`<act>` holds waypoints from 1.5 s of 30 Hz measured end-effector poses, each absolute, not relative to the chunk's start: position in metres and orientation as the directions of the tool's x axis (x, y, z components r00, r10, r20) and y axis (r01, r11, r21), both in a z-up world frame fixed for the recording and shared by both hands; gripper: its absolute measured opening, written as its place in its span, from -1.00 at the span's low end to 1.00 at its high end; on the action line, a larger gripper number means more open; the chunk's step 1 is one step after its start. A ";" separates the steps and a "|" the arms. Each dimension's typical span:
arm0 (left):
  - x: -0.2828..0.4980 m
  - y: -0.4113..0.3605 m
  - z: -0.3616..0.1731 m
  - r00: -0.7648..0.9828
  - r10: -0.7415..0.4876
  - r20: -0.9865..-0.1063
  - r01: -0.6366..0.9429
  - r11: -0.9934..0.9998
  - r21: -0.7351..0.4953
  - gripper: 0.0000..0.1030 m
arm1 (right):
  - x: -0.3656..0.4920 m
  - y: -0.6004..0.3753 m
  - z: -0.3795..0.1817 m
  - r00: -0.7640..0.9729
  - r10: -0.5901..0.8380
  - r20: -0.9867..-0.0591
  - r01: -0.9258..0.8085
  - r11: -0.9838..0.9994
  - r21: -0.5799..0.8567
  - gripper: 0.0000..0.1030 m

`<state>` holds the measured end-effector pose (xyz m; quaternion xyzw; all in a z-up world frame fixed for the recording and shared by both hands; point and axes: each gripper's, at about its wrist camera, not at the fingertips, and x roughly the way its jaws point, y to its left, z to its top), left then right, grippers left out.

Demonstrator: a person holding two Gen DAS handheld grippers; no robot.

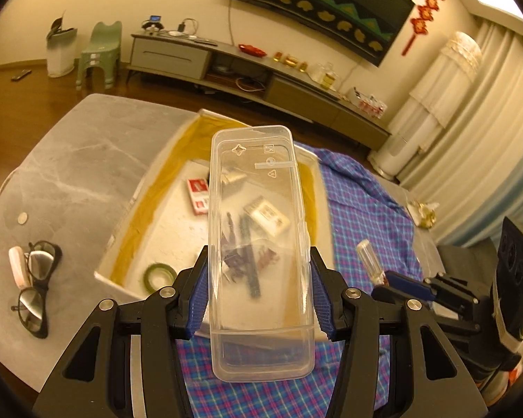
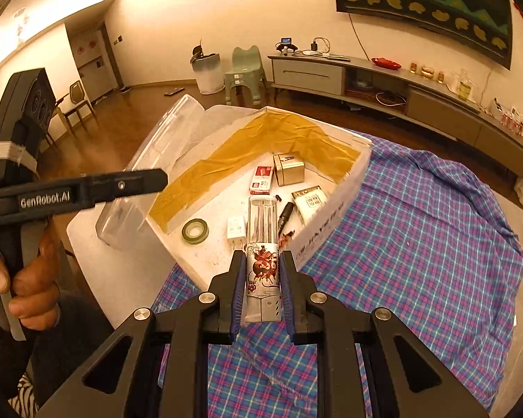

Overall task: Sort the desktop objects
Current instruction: 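Lift and carry the clear case and small bottle over the white box with both tools, then lower and open both tools to drop the clear case and bottle into the box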

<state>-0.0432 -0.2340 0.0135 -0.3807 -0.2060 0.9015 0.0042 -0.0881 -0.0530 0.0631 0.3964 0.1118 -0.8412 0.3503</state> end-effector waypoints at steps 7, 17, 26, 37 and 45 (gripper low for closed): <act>-0.083 -0.250 0.006 -0.689 0.075 -0.721 0.196 -0.938 -0.285 0.03 | -0.110 -0.079 0.058 -0.433 -0.483 -0.761 0.698 -0.714 0.056 -0.60; -0.127 -0.243 -0.028 -0.598 0.020 -0.802 0.166 -0.975 -0.148 0.04 | -0.158 -0.114 0.040 -0.418 -0.426 -0.802 0.710 -0.704 0.004 -0.60; -0.148 -0.254 -0.055 -0.496 0.042 -0.867 0.148 -0.980 -0.133 0.04 | -0.217 -0.143 0.009 -0.370 -0.354 -0.859 0.695 -0.719 -0.003 -0.60; -0.162 -0.250 -0.068 -0.461 0.028 -0.887 0.115 -0.989 -0.091 0.06 | -0.281 -0.171 -0.024 -0.288 -0.283 -0.915 0.627 -0.778 0.044 -0.60; -0.162 -0.253 -0.067 -0.461 0.041 -0.887 0.124 -0.986 -0.109 0.06 | -0.297 -0.178 -0.030 -0.223 -0.314 -0.923 0.592 -0.796 0.128 -0.56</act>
